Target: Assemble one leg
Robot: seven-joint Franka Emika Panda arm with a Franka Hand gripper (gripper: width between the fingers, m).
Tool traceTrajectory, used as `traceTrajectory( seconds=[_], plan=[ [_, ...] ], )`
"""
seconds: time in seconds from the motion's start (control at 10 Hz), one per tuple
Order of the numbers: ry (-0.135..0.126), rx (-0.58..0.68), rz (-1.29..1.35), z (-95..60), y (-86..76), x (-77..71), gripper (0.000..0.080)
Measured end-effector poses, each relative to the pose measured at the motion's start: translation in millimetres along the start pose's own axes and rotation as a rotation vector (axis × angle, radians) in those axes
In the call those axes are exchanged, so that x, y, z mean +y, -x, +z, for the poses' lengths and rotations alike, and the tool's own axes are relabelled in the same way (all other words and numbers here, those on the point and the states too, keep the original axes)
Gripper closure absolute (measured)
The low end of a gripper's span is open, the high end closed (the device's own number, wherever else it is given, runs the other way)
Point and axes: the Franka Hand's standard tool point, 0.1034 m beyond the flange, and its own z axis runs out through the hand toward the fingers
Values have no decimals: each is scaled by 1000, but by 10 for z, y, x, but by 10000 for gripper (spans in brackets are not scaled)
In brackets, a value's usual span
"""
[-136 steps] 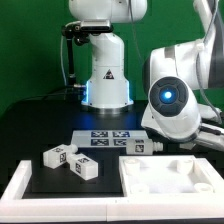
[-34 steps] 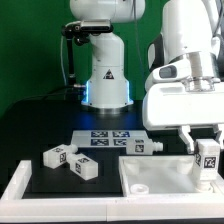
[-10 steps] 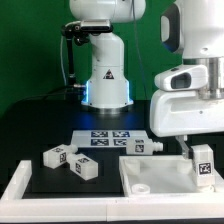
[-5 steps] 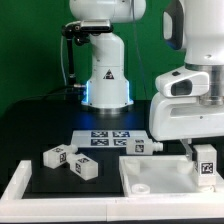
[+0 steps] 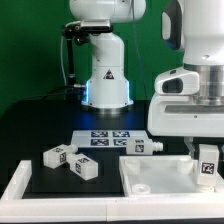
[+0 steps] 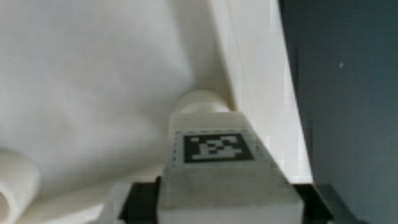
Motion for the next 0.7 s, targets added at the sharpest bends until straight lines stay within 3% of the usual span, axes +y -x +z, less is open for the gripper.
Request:
traceTrajectory(
  seconds=[0.1,0.2,0.4,0.7],
  plan=[
    [-1,5,103,2,-5,0,509],
    [-19,16,213,4,-27,5,509],
    [-75,37,511,11,-39,53,509],
    [-89,23,840,17,-18,23,509]
  ],
)
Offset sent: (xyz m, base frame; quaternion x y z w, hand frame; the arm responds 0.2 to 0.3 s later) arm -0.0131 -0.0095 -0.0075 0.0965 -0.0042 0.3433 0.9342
